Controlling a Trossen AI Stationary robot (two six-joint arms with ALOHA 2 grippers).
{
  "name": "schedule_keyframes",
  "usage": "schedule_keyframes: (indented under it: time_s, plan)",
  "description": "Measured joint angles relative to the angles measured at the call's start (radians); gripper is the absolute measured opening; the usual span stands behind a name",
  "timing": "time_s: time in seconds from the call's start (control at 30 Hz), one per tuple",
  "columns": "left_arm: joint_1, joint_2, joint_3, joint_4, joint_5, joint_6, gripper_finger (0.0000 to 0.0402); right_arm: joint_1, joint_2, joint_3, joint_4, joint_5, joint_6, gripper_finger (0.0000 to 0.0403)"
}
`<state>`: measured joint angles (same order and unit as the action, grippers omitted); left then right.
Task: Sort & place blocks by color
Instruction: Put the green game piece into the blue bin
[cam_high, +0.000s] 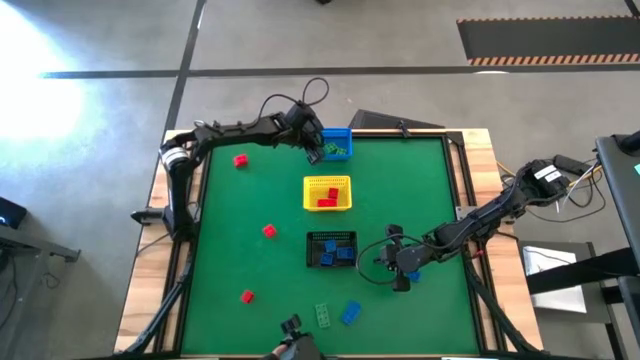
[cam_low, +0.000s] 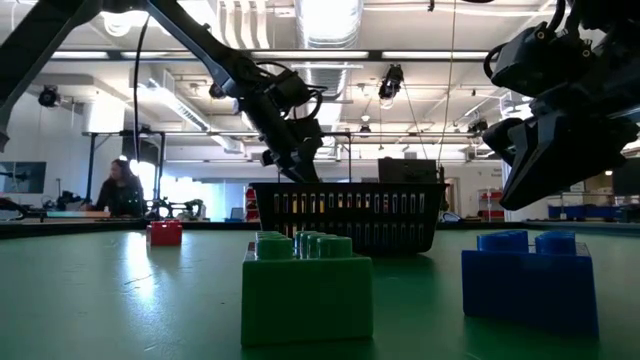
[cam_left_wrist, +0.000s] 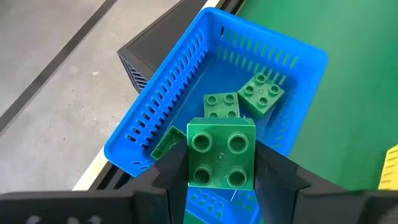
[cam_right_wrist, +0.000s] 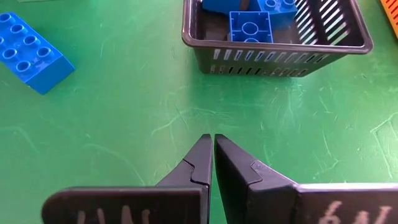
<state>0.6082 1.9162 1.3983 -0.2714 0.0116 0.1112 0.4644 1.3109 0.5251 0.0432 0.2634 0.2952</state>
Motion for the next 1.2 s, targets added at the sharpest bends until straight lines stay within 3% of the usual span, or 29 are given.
schedule_keyframes:
  time_s: [0.83, 1.2]
  plan:
    - [0.001, 0.0, -0.009, 0.055, 0.102, -0.003, 0.0121, 0.0, 0.0, 0.0, 0.0, 0.0, -0.001, 0.0009]
    - [0.01, 0.001, -0.016, 0.077, 0.103, 0.0, 0.0121, 0.0, 0.0, 0.0, 0.0, 0.0, -0.007, 0.0009]
